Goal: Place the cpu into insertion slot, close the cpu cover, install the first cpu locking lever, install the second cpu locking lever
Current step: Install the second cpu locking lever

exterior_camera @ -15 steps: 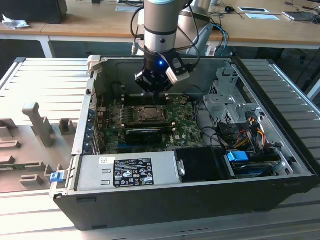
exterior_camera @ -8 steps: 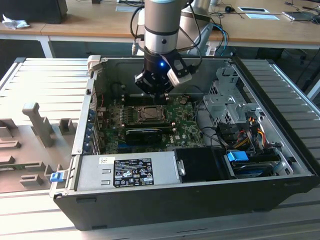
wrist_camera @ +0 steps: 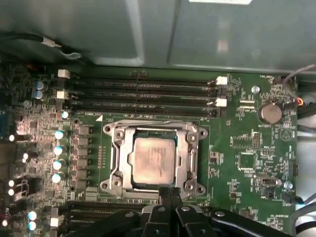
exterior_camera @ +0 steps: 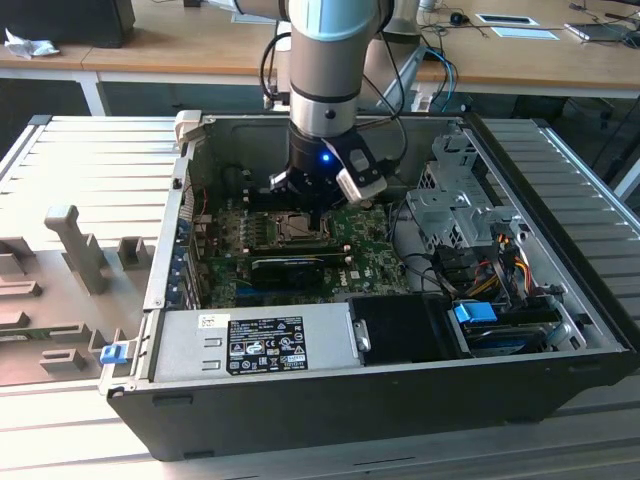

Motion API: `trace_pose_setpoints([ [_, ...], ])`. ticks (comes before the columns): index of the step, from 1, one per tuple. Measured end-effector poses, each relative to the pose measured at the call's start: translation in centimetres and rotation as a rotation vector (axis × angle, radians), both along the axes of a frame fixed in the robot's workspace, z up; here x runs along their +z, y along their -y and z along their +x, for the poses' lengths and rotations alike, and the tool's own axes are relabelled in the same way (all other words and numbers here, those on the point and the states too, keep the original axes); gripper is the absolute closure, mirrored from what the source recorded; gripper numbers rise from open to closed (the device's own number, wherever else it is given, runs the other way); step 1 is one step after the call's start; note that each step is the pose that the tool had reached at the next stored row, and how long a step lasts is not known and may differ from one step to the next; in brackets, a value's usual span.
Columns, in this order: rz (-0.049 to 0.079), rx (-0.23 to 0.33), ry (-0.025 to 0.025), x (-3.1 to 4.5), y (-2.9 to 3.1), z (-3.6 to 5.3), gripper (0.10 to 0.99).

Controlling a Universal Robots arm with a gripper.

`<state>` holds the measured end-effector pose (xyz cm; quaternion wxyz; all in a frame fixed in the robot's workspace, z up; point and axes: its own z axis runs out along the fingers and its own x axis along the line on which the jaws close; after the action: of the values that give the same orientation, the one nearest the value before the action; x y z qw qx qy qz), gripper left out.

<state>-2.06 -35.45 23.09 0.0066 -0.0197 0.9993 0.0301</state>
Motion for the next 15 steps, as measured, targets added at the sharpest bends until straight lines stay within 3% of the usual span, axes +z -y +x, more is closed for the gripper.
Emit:
trace_pose_setpoints([
  [4,0.002,0.002,0.0001,0.00,1.00,-0.22,0.980],
  [5,0.003,0.004,0.0001,-0.01,1.13,-0.83,0.980],
  [10,0.014,0.006,0.0002,-0.47,1.34,-3.67,0.980],
  [15,0.031,0.013,0.0001,-1.61,1.36,-4.15,0.980],
])
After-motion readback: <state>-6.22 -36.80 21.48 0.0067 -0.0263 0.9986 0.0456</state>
